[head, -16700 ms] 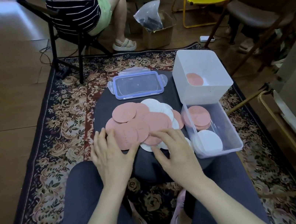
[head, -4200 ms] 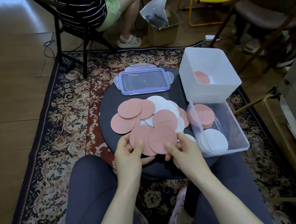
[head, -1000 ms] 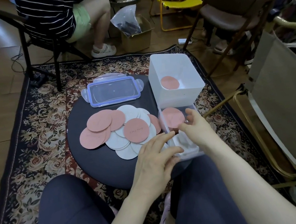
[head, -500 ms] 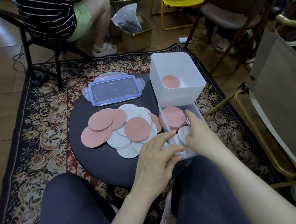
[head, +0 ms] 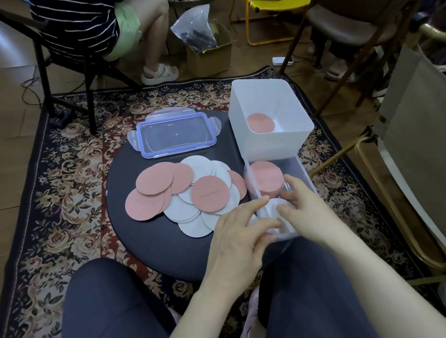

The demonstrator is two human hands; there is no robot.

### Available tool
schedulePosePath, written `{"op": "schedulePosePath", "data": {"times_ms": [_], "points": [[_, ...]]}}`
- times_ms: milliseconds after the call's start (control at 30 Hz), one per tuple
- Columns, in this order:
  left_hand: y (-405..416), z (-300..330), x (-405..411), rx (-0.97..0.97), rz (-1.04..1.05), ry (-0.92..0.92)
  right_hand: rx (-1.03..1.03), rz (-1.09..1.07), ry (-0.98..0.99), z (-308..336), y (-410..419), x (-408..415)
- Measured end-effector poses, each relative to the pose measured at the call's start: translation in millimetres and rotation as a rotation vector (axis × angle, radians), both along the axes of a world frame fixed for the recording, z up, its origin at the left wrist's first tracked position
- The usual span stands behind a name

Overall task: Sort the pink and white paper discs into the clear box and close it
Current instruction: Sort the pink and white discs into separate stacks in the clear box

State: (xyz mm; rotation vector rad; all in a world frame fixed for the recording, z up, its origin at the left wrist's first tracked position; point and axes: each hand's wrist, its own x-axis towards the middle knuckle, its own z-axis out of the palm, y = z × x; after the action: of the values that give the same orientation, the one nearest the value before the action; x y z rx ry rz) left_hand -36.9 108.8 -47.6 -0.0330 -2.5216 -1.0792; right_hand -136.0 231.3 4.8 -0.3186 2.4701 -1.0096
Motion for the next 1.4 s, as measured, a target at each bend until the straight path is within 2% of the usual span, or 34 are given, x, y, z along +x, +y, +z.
{"op": "schedulePosePath", "data": {"times_ms": [300, 567, 733, 900, 1033, 1100, 1233, 1400], "points": [[3, 1, 0, -0.047, 0.033, 0.03, -0.157, -0.113, -0.118, 11, -3, -4], [2, 0, 0, -0.022, 0.039, 0.012, -0.171, -0.132, -0.173, 6, -4, -10], [2, 1, 1, -0.021, 0.032, -0.015, -0.075, -0.054, -0.058, -1, -2, -9], [1, 3, 2, -0.026, 0.03, -0.013, -0.075, -0.053, -0.037, 4, -3, -6], [-5, 6, 10, -0.061, 0.035, -0.018, -0.045, -0.051, 0.163, 10, -6, 1], [-13, 4, 17, -0.049, 0.108, -0.018, -0.124, -0.059, 0.255, 14, -10, 10], [-37, -4, 36, -0.023, 0.383, -0.021, -0.314, 0.024, 0.334, 17, -28, 42], [-74, -11, 52, -0.059, 0.682, -0.132, -0.298, 0.253, 0.366, -2, -57, 69]]}}
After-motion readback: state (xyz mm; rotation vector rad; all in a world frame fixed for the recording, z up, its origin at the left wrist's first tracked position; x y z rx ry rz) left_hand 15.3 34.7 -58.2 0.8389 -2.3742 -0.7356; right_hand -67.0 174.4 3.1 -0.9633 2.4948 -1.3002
